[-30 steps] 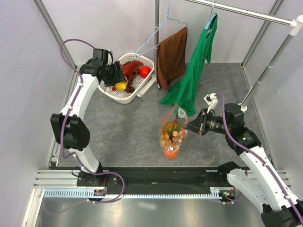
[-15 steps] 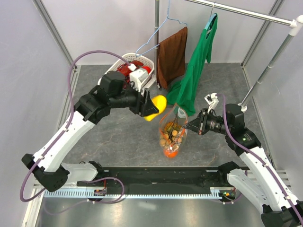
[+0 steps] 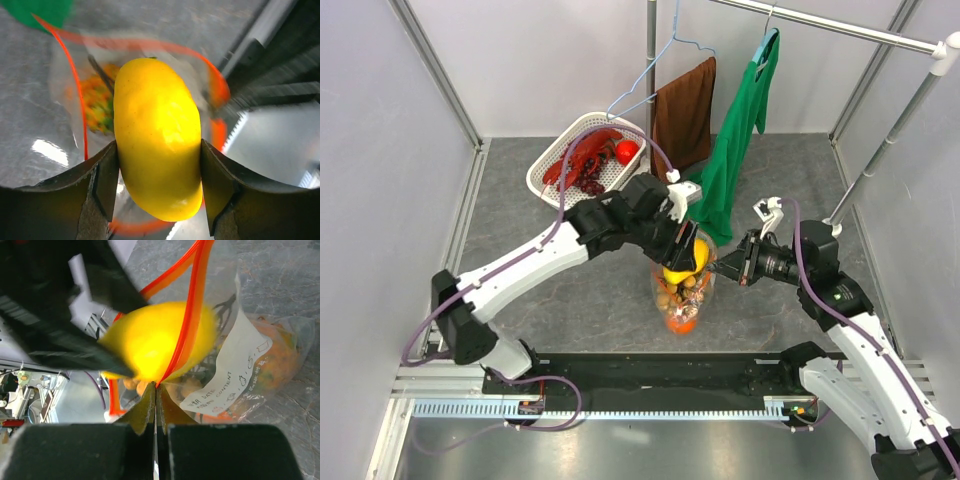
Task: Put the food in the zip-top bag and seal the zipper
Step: Place the fake fruit in the zipper food storage bag.
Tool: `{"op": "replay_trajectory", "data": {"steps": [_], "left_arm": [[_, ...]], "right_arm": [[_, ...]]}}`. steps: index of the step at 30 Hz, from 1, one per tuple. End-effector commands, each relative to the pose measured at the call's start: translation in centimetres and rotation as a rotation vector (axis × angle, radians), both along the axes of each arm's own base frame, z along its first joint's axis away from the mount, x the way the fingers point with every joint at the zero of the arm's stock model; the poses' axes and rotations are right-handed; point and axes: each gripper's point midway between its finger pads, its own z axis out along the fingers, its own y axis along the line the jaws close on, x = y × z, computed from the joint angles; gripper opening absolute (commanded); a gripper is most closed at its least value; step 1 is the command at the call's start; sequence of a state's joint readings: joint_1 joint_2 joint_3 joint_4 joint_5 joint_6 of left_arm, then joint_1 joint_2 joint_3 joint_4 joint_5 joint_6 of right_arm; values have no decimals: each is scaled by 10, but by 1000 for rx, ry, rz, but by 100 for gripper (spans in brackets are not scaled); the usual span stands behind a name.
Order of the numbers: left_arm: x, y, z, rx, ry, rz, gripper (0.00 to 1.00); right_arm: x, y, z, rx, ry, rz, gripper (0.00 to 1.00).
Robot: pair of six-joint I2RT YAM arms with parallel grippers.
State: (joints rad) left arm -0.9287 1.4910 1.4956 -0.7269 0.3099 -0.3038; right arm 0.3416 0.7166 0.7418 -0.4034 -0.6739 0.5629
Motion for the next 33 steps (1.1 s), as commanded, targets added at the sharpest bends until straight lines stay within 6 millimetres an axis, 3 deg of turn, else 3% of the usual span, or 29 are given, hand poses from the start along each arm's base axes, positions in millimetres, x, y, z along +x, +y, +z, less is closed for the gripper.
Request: {"op": "replay_trajectory", "data": {"steps": [1,2,4,5,8,12,15,17,19,23,26,29,33], "left_arm": [[43,-10,8,22,-70,201,35],[54,-9,2,55,-90,257,36],[56,-15,4,72,-133,277,39],[57,-16,1,91,-155,278,46],[49,-24,-11,127,-174,226,56],[41,-9,-32,199,-197,175,72],[30,0,-23,179,-215,86,85],[24,6,0,125,-239,26,99],[23,15,34,40,-284,-14,100],[4,26,82,-58,-455,-175,100],[-25,39,89,-90,-570,-399,100],[-57,55,70,-102,-673,-674,97],[-60,63,49,-62,-805,-838,90]], "right_arm": [[-2,4,28,49,-103,28,0],[-2,4,28,49,-106,29,0],[-2,4,30,53,-111,28,0],[-2,4,30,55,-112,31,0],[-1,3,33,58,-121,21,0],[-2,2,37,62,-132,13,0],[-2,2,36,63,-125,11,0],[-2,2,34,62,-122,11,0],[-3,2,33,61,-118,15,0],[-3,3,30,52,-120,31,0],[-2,4,31,50,-122,35,0],[-3,4,32,51,-125,45,0],[-5,5,32,51,-127,55,0]]}}
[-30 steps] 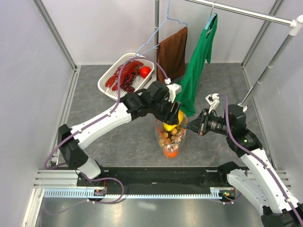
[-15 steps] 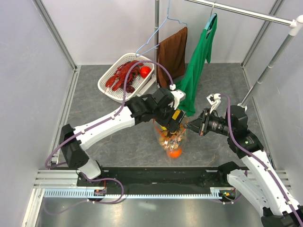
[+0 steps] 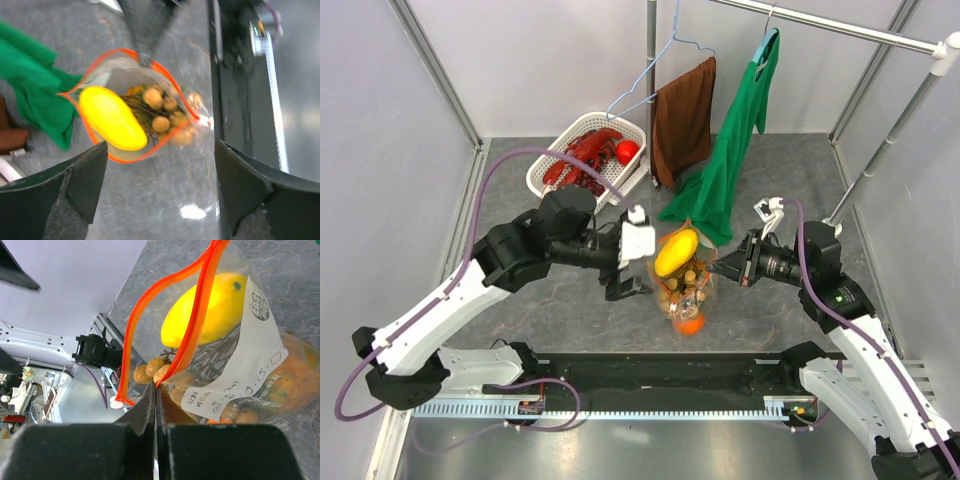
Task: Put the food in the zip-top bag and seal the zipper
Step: Place the fake fruit in the zipper food storage bag, then adjust the zipper food storage bag at the center of the board.
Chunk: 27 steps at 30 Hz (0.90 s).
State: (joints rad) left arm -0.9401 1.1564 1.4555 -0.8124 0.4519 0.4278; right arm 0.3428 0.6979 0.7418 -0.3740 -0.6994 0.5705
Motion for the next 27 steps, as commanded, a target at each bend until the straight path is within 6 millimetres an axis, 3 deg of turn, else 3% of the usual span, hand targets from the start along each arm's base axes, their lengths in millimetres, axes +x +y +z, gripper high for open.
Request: {"op": "replay_trajectory", "data": {"steps": [1,5,11,14,19,24,27], "left_arm": [[-12,1,-37,99,-235,-323,88],[-8,-6,-51,125,-327,-431,78],[5,-23,-78,181,-357,-511,72],[9,-23,-91,217,-362,-532,61],[-13,-12,-108,274,-330,-607,38],[-44,-9,-116,334,-220,-630,29],[-58,-15,-111,325,-161,-619,8]], "right_arm": [[-1,2,21,23,-90,31,0],[-2,3,21,21,-87,39,0],[-3,3,24,19,-105,49,0],[-4,3,25,16,-121,57,0],[-3,4,23,9,-130,77,0],[3,11,27,34,-148,105,0],[7,15,35,43,-170,123,0]]}}
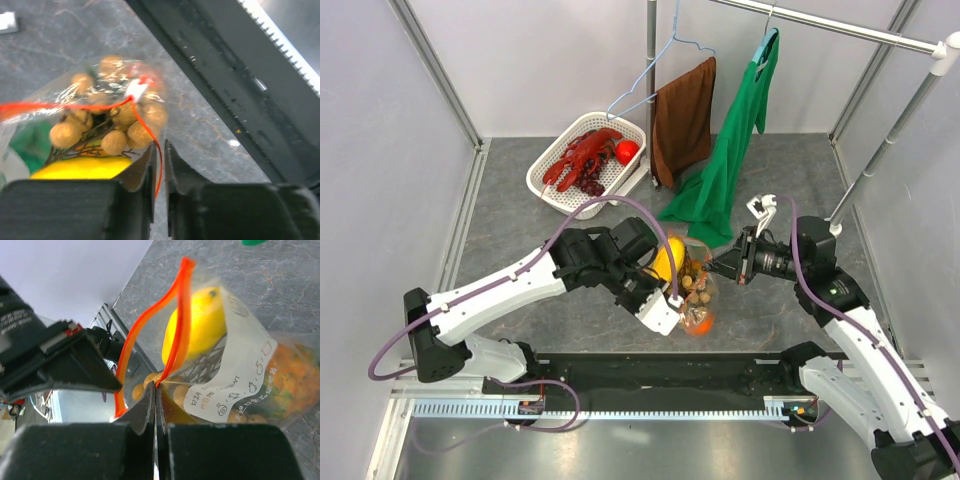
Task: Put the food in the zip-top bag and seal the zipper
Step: Adjust the zipper food storage bag at the center of the board.
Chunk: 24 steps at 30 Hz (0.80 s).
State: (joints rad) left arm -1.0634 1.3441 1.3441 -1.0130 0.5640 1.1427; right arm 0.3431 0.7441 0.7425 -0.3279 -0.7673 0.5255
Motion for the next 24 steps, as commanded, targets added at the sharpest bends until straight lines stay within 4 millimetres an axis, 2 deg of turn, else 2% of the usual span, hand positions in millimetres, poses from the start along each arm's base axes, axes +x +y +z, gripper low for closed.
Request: {"op": "replay_trajectory", "data": {"steps": [1,4,6,10,12,15,16,17,18,19,20,21,22,23,24], "left_arm": [[-23,-4,17,11,85,33,2],[-26,-22,41,-56,147,128,2],[-19,-41,64,-137,194,244,2],[-14,-63,85,-195,256,360,2],[0,-66,75,-171,248,457,2],[11,-58,37,-93,249,559,2],[12,-55,31,-85,257,576,2],[13,-56,35,-124,271,600,2],[13,-50,19,-97,275,625,2],[15,-49,17,-106,283,645,2],[18,-50,19,-132,299,673,2],[21,-48,12,-128,305,698,2],[24,-48,12,-134,311,711,2],[35,-48,12,-144,330,752,2],[39,-49,17,-156,357,756,2]], "right_arm": [[6,10,36,49,-145,58,0],[6,17,41,52,-173,89,0],[7,24,43,48,-189,112,0],[-4,50,53,46,-257,216,0],[-4,56,58,40,-276,234,0],[-1,54,55,6,-313,236,0],[-2,53,52,-12,-320,237,0],[-1,51,48,-28,-342,236,2],[-2,49,49,-31,-360,232,5],[-1,48,48,-36,-370,224,9],[0,47,46,-45,-384,220,23],[1,46,47,-52,-397,216,31],[5,44,42,-83,-394,197,39],[9,41,46,-111,-439,184,54],[14,38,47,-137,-451,165,60]]}}
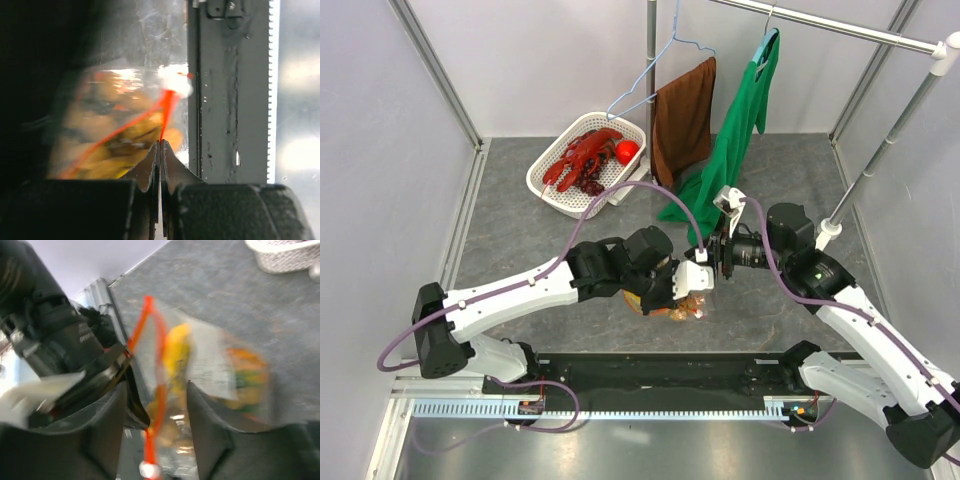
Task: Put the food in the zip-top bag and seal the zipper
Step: Adjust the zipper food storage bag at the center of the board, then zip the zipper food storage bag at the center of the board.
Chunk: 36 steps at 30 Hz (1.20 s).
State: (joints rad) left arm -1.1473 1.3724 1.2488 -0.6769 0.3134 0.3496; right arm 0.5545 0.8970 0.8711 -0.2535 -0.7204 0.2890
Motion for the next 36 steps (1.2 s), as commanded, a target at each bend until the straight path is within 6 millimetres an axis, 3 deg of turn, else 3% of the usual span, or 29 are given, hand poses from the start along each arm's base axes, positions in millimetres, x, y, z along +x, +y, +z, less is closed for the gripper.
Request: {"op": "replay_trajectory", "data": {"steps": [1,2,3,7,12,17,25,34,36], "left_arm": [[41,-9,37,-162,37,188,2],[42,-10,40,-178,68,186,2],[45,-11,45,-192,76,188,2],[54,-8,58,-240,91,173,2],[60,-4,74,-272,95,160,2],[74,-1,100,-320,97,167,2],[78,-6,97,-312,90,139,2],[79,-11,98,-320,99,133,2],[79,-12,99,-321,102,131,2]], "right_arm": [[18,-13,20,-71,-185,-72,67],[19,-16,28,-80,-218,-78,78],[17,-20,26,-97,-206,-87,82],[18,-40,33,-150,-285,-162,87],[10,-61,39,-237,-370,-170,82],[-6,-64,36,-230,-376,-129,78],[-9,-70,-14,-285,-372,-112,65],[0,-69,-37,-231,-378,-190,64],[3,-65,-32,-179,-387,-205,63]]}}
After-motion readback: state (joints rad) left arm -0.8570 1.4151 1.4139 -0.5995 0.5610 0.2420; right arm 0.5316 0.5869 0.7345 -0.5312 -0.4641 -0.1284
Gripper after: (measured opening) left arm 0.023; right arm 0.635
